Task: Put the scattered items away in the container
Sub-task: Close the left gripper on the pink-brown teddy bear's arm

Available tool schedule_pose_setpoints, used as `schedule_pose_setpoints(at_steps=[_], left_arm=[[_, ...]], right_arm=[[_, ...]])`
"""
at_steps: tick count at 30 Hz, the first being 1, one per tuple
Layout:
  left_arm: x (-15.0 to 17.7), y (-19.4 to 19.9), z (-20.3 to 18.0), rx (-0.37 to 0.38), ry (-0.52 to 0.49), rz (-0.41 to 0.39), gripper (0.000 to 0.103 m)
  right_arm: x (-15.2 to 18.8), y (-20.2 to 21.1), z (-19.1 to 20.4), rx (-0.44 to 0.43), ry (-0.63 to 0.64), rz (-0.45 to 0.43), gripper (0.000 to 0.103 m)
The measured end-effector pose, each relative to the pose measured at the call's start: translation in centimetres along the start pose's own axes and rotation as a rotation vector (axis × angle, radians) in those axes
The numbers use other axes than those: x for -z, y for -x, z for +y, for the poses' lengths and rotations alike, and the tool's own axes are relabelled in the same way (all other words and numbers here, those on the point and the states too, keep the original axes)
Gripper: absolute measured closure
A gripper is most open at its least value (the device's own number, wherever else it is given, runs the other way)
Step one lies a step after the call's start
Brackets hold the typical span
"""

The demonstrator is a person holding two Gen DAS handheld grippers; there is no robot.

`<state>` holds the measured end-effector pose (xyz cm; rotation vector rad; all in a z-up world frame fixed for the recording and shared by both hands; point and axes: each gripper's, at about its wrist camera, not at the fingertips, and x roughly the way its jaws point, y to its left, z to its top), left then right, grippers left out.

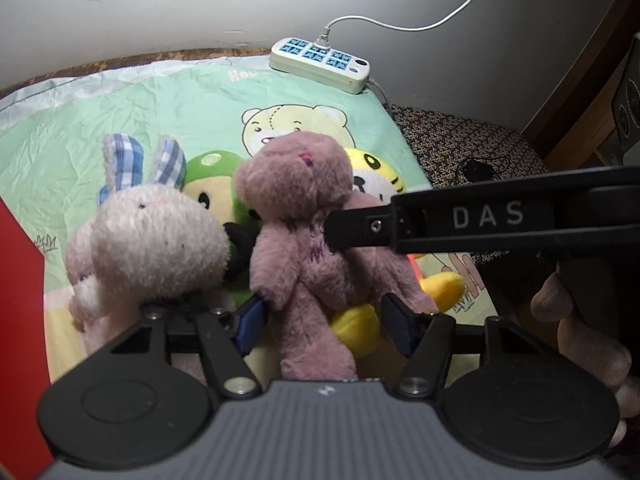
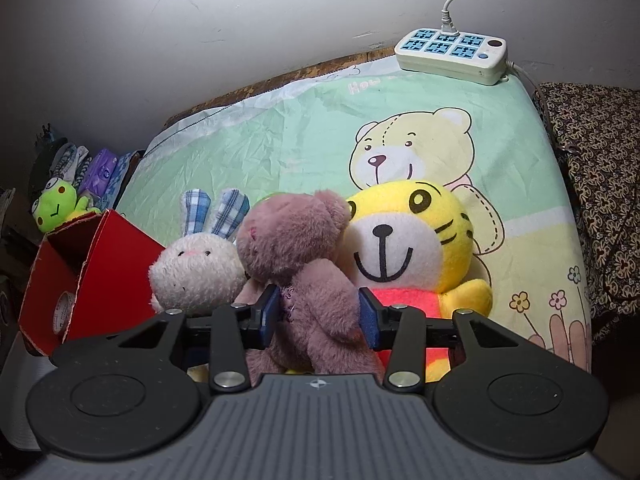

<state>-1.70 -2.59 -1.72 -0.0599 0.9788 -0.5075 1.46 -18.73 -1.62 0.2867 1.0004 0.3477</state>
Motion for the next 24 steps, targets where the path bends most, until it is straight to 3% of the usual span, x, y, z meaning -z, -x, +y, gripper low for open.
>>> schedule_pose_setpoints(at_steps=[6, 9, 14, 17, 19, 21, 24], left_arm=[[1.1, 0.7, -1.9, 0.001, -0.095, -0.028, 0.034], [1.0, 0.2, -1.7, -0.014, -0.102, -0.038, 0.023], [0.9, -1.3, -1.0, -0.002, -0.09, -0.007, 0.027], [0.9, -1.3, -0.7, 0.015, -0.081, -0.012, 0.031], [0.7, -1.1, -0.6, 0.021, -0.084, -0.018, 0.043], [0.4, -1.1, -0.2, 0.014, -0.076, -0.017, 0.05], [0.4, -1.6, 0.2, -0.001, -0.064, -0.001, 0.052]], right_arm=[[1.4, 1.5, -2.0, -0.004, -0.072, -0.008, 0.062], [1.9, 1.3, -2.6, 0.027, -0.086, 0.004, 0.079], [2.0, 1.3, -3.1, -0.019, -0.121, -0.02, 0.075], [1.7, 1.2, -2.6, -0.033, -0.097, -0.036, 0.06], [1.4, 0.8, -2.3, -0.038, -0.081, -0.042, 0.048], [1.3, -0.1, -2.0, -0.034, -0.057, -0.031, 0.045], [1.3, -1.3, -2.0, -0.059, -0.065, -0.007, 0.043]])
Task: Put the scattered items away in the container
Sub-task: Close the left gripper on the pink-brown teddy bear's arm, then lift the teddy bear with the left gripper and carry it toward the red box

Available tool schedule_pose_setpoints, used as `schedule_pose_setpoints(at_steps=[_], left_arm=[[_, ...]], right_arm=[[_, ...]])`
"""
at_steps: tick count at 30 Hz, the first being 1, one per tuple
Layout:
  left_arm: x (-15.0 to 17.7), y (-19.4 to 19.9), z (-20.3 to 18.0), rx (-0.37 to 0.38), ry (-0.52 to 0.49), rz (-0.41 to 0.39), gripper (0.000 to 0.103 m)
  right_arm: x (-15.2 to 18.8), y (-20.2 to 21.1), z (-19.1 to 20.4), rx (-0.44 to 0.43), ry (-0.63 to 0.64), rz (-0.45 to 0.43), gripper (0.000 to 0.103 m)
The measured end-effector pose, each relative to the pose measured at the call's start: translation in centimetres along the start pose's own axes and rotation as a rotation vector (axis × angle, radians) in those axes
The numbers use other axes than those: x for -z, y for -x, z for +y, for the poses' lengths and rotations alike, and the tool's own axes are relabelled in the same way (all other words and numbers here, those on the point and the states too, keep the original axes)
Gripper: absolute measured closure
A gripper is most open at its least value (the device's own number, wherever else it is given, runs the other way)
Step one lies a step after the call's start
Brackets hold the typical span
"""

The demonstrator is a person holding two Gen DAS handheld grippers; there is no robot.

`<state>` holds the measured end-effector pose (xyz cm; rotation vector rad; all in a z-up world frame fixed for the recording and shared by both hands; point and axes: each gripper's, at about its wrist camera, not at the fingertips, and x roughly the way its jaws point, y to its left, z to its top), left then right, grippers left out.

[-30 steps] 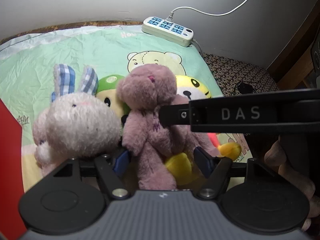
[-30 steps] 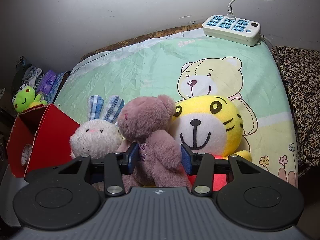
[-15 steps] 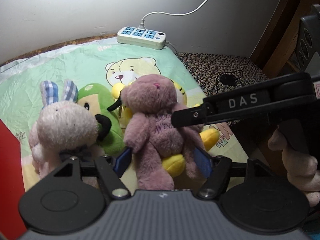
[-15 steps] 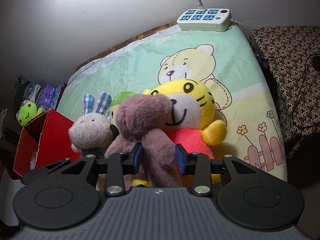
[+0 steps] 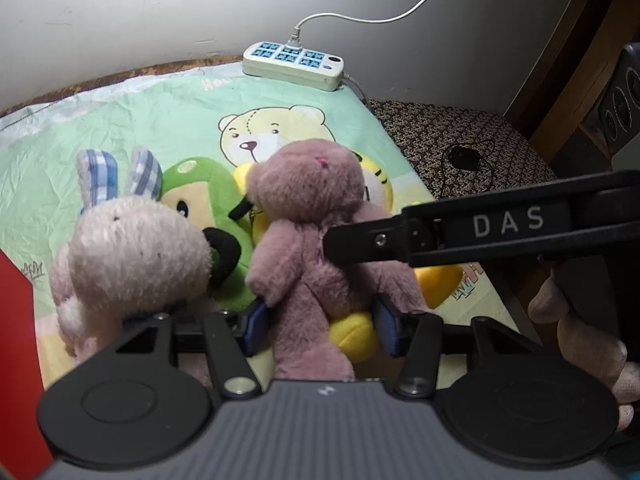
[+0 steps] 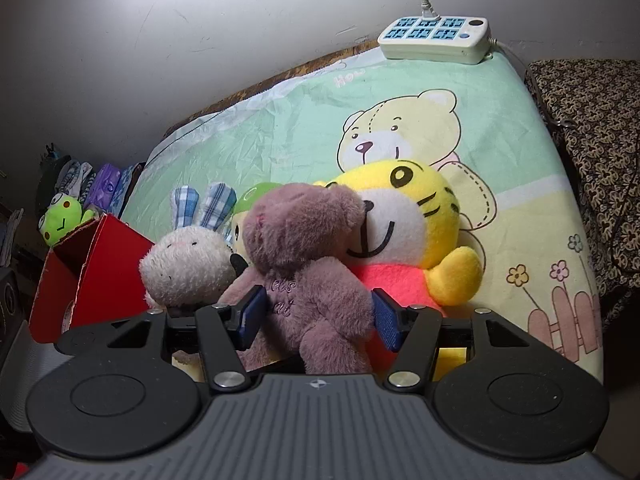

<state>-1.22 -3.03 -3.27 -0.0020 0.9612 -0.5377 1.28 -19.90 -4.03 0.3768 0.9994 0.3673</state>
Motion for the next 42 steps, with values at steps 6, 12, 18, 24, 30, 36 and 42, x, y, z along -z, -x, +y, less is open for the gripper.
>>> schedule_pose_setpoints(at_steps=[6, 12, 18, 24, 30, 36, 42], left_arm=[[0.2, 0.5, 0.0, -0.008, 0.012, -0.012, 0.055], [0.3, 2.3, -1.3, -0.015, -0.014, -0.054, 0.057], [0.5, 3.3, -2.0, -0.014, -0.015, -0.054, 0.057], [1.1, 4.2, -2.2, -0.002, -0.001, -0.053, 0.057], [1.7, 5.9, -2.8, 0.006, -0.026, -0.099, 0.057], [3.3, 4.4, -2.8, 0.002, -0.04, -0.034, 0.054], [4.2, 4.5, -1.1, 0.057, 0.013, -0.006, 0.039]], right_arm=[[0.2, 0.3, 0.3, -0.027, 0.021, 0.002, 0.053], [0.2, 2.0, 0.6, -0.051, 0.016, -0.028, 0.058], [0.7, 3.0, 1.3, -0.042, 0.022, -0.044, 0.058], [1.5, 3.6, 1.4, -0.049, 0.008, -0.049, 0.058], [2.0, 4.8, 2.0, -0.075, 0.011, -0.118, 0.06], [3.3, 3.4, 1.7, -0.06, 0.015, -0.084, 0.06], [3.9, 3.1, 0.9, -0.107, -0.042, -0.036, 0.055]])
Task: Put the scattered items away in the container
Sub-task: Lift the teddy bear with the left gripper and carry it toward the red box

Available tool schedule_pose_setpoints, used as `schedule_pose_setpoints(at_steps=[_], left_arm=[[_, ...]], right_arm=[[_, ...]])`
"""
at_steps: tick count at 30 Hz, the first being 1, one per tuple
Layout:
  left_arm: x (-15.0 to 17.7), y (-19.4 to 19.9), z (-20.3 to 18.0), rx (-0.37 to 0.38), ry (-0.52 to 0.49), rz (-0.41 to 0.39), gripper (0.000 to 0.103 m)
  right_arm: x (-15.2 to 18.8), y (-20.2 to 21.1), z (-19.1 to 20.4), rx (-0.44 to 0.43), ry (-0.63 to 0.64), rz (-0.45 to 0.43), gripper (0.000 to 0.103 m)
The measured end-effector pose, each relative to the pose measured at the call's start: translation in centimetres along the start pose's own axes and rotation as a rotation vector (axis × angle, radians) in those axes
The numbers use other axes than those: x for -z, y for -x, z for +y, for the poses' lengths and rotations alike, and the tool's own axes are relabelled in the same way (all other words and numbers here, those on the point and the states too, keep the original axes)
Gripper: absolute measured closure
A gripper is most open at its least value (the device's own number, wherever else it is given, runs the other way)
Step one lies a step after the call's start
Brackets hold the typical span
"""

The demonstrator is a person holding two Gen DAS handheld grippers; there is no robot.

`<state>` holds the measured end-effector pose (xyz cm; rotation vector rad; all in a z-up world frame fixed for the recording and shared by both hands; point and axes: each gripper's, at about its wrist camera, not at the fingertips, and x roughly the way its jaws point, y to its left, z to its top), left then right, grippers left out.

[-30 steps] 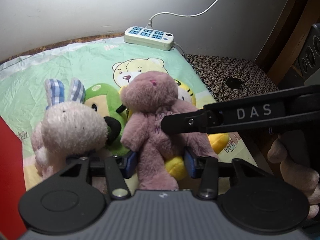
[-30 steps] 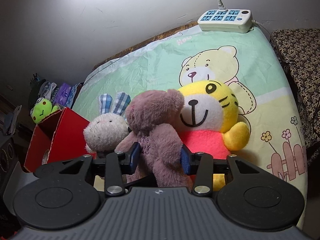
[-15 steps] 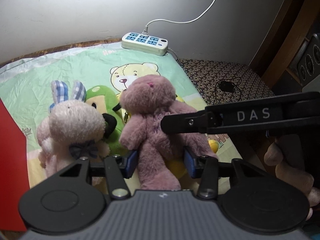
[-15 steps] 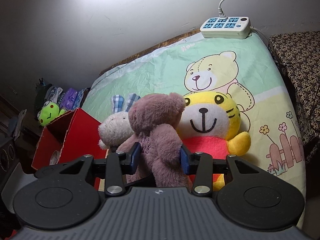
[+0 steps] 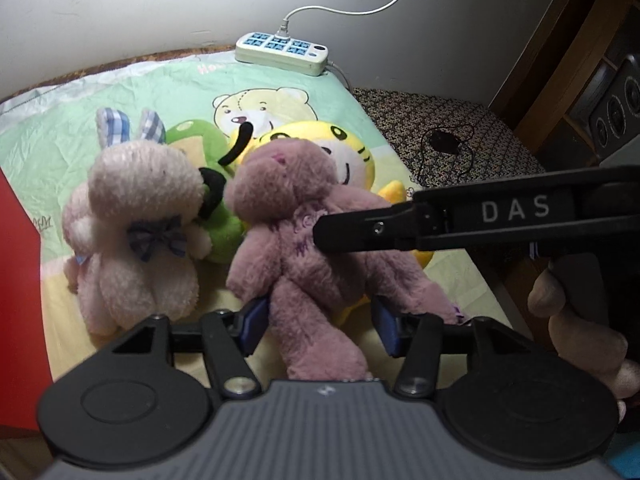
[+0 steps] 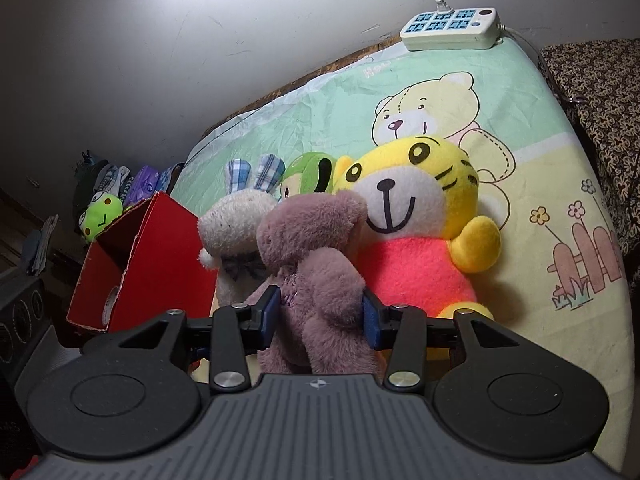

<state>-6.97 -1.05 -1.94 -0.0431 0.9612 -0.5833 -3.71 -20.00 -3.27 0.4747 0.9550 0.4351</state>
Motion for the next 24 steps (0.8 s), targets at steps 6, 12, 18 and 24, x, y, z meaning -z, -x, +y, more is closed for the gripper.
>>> schedule_pose_setpoints(at_steps=[6, 12, 18, 24], left_arm=[[-0.1, 0.9, 1.6, -0.01, 0.028, -0.051, 0.028], [-0.7, 2.2, 1.3, -0.024, 0.002, -0.116, 0.04], [-2.2, 3.9, 0.6, -0.044, -0.028, -0.179, 0.047], [-2.3, 5.7, 0.8, -0.068, -0.029, -0.21, 0.049]], right_arm=[[-0.8, -1.0, 0.3, -0.042, -0.011, 0.052, 0.067], [-1.1, 0.1, 1.7, -0.022, 0.091, -0.049, 0.08], [-1.5, 2.7, 4.6, -0.043, 0.274, -0.208, 0.082], [-0.5, 3.6, 7.2, -0.094, 0.408, -0.278, 0.082]])
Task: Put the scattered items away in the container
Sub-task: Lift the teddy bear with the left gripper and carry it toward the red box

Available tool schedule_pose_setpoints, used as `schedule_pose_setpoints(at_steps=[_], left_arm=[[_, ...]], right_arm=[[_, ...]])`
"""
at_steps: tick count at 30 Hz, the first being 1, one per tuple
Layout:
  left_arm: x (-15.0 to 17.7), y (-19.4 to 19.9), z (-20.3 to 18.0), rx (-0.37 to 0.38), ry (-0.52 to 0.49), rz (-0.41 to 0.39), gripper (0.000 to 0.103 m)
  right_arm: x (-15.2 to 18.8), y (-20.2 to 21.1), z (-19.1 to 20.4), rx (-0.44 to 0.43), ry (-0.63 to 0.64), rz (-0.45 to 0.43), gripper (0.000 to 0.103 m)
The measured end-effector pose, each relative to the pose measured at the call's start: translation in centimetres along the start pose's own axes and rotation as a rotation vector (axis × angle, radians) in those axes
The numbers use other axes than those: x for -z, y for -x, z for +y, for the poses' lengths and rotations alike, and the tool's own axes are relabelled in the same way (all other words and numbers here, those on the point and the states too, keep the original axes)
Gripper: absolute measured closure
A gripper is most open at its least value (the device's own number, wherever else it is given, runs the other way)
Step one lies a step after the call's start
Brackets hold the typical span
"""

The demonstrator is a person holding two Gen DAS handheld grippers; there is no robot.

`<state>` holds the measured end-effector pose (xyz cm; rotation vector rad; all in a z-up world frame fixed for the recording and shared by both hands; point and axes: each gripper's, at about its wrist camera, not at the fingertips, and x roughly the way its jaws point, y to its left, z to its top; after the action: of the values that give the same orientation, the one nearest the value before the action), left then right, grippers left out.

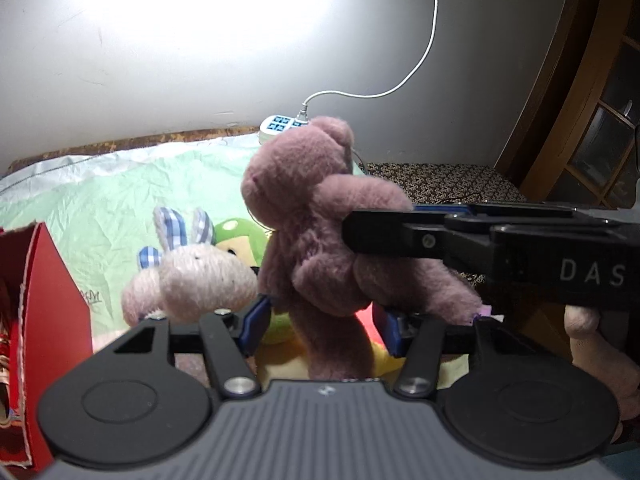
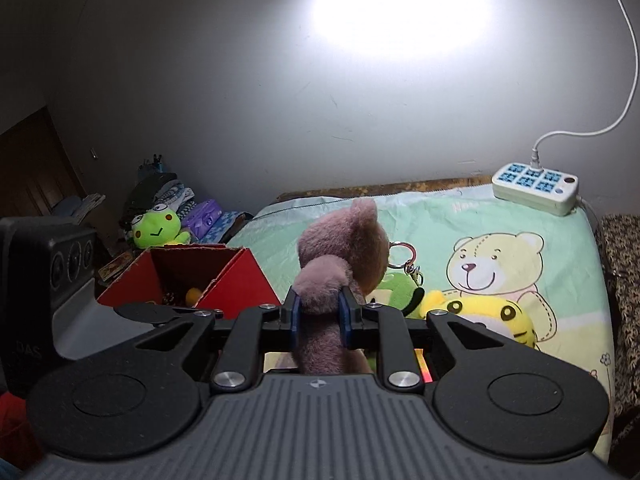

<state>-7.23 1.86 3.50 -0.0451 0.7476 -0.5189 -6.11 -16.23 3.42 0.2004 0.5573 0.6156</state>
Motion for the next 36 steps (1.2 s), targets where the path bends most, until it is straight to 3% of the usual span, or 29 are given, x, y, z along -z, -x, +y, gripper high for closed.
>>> schedule_pose_setpoints(at_steps=[9, 25, 36], left_arm=[[-0.3, 4.2, 0.8, -0.049, 0.008, -0.08, 0.05], [0.0, 5.8, 1.4, -0.095, 0.054, -0.11, 0.05], [-0.9, 9.3, 5.9, -0.091, 0.054, -0.149, 0.05]], right_arm=[[-0.7, 0.5, 1.2, -0.096, -0.032, -0.068, 0.083], [-0.8, -0.2, 2.5, -0.13, -0.063, -0.078, 0.082], [-2.0, -2.5, 6.7, -0.135, -0.083, -0.117, 0.082]])
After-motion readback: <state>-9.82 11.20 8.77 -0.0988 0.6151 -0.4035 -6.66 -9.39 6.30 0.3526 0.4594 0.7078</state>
